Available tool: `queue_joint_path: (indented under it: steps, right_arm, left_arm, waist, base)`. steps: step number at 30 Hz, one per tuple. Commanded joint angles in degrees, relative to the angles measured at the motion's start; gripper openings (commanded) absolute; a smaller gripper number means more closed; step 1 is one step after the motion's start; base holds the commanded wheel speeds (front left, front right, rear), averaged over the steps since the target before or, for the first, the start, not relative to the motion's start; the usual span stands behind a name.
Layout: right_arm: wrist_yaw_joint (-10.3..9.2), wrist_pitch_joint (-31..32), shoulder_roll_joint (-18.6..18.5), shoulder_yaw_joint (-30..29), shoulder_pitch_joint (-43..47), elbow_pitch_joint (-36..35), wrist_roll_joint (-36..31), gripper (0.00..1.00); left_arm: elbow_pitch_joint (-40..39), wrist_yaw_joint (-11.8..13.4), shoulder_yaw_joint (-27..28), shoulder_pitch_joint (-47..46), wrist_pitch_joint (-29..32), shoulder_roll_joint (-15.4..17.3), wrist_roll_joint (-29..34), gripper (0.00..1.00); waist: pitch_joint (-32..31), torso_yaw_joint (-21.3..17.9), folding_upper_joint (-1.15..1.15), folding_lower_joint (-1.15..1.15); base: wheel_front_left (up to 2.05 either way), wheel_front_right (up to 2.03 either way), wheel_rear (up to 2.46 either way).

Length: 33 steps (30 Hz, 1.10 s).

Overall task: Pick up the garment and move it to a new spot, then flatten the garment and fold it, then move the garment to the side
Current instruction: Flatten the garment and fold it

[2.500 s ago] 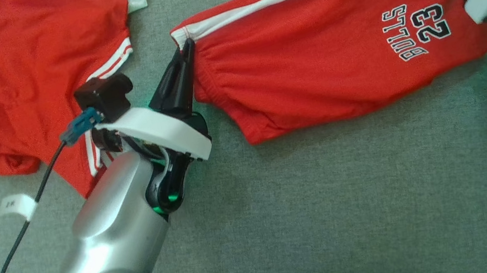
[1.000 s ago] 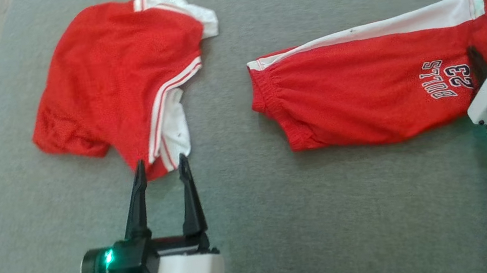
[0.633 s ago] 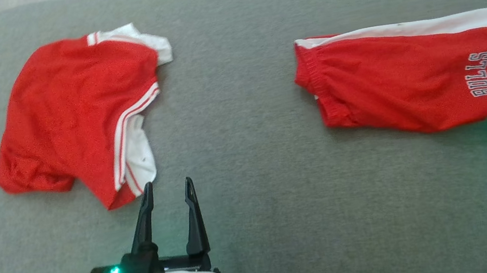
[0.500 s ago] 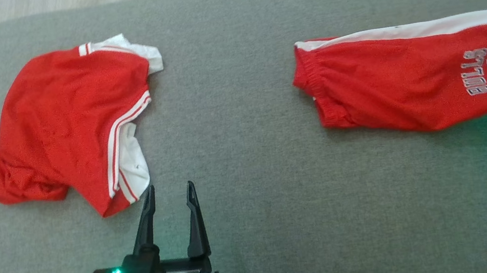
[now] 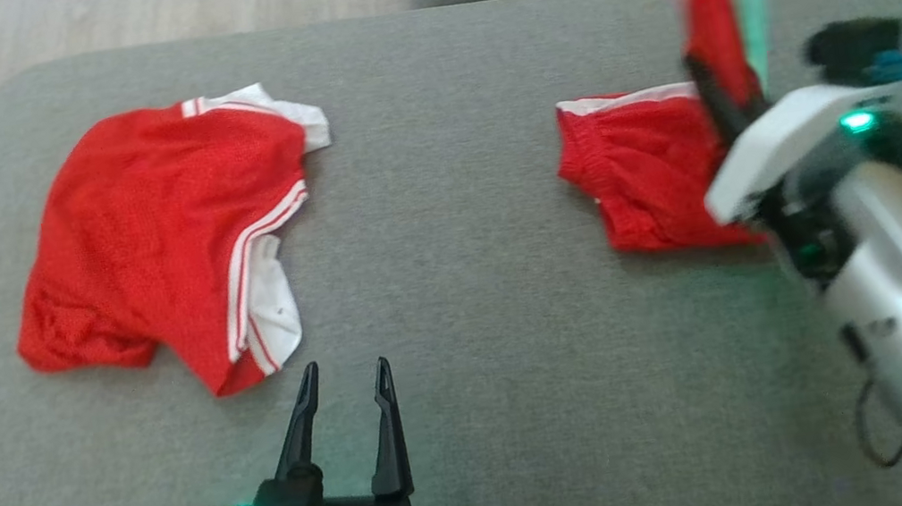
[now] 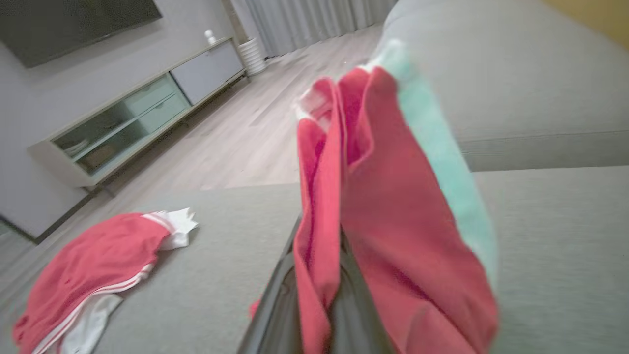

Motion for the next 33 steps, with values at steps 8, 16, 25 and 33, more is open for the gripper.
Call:
queue_joint_path:
  steps: [8,16,25,33]
  right_arm:
    - [-0.04,-1.0,4.86,4.54,-1.42,-0.3,0.71,1.0]
    - [-0.04,-10.4,-0.29,4.99,5.08,-6.25,0.0,1.0]
    - [-0.04,-16.11,-3.54,-0.63,21.41,-14.88,-7.24,1.0]
    - [-0.04,-16.17,0.35,-10.93,36.83,-24.09,-17.85,1.0]
  left_arm:
    - [-0.96,0.68,0.68,-1.04,-0.53,-0.07,-1.29,1.0]
    - [-1.1,1.95,2.97,1.12,-0.53,-0.07,-1.42,1.0]
    - [-5.28,3.81,6.71,5.59,-0.53,0.49,0.31,1.0]
    - [-8.39,3.9,8.56,11.09,-0.53,0.4,2.23,1.0]
  waist:
    - [-0.85,2.04,0.0,0.0]
    - [-5.06,-1.56,0.0,0.0]
    - [-10.53,-5.96,0.0,0.0]
    - [-13.42,-6.21,0.0,0.0]
  base:
    - [0.0,0.0,0.0]
    - [0.0,0.0,0.0]
    - [0.0,0.0,0.0]
    - [0.0,0.0,0.0]
